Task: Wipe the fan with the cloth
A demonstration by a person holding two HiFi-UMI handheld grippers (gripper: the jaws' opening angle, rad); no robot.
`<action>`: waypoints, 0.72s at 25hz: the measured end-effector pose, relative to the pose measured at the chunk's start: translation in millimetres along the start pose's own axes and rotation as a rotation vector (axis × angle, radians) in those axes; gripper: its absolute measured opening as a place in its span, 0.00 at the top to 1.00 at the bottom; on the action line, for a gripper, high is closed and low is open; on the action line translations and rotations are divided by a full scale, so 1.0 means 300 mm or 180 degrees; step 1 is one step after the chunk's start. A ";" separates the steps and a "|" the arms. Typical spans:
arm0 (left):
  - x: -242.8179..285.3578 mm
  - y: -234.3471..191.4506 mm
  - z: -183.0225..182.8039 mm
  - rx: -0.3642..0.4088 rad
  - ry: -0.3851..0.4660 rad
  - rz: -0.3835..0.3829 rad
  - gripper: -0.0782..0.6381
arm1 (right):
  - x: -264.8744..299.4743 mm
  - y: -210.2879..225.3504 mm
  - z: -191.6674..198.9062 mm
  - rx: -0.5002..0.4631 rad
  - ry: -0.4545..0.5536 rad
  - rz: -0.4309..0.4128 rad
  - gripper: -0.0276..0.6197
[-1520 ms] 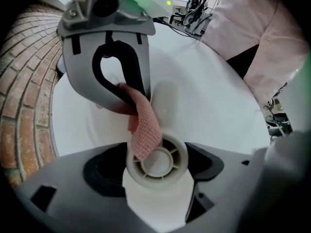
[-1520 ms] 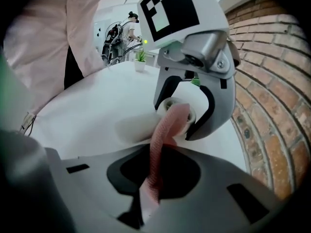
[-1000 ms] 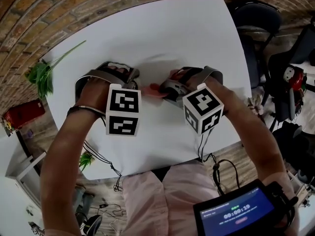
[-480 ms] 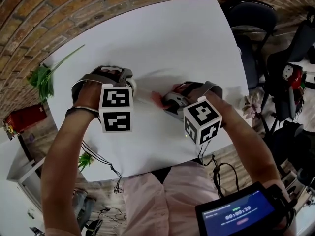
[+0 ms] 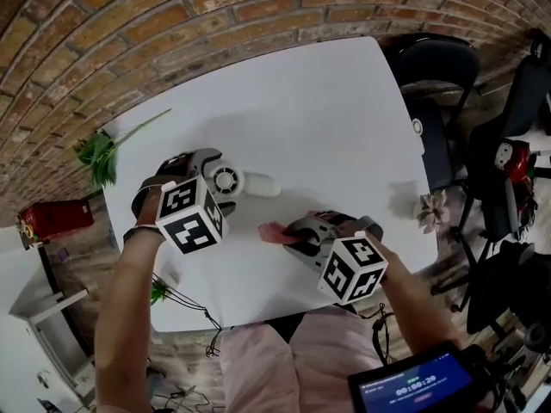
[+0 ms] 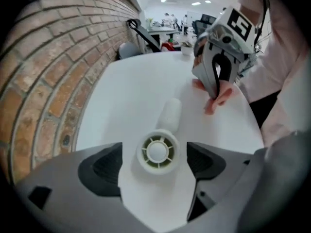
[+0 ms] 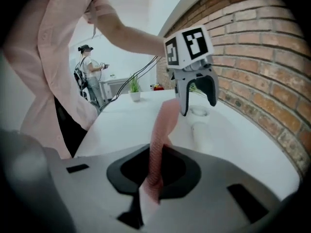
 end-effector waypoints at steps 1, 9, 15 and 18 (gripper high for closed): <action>-0.043 -0.011 -0.009 -0.0196 0.0144 -0.0162 0.33 | -0.025 -0.001 -0.011 0.0094 0.0106 0.0037 0.90; -0.567 0.011 -0.074 -0.2154 0.1863 -0.2150 0.41 | -0.280 0.081 -0.301 0.0596 0.1308 0.0510 0.90; -0.886 0.101 -0.077 -0.3081 0.2460 -0.3639 0.87 | -0.512 0.168 -0.579 0.0865 0.2128 0.1257 0.89; -0.984 0.135 -0.107 -0.2984 0.2448 -0.4031 0.87 | -0.600 0.185 -0.652 0.0928 0.2330 0.1545 0.90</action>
Point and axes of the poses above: the fingertips, and each gripper's own axes: x forward along the fingers, y to its right, z out of its underside, the point moved 2 cm from there along -x, backward along the fingers, and after that the axes turned 8 degrees about x, right-handed, at the moved point
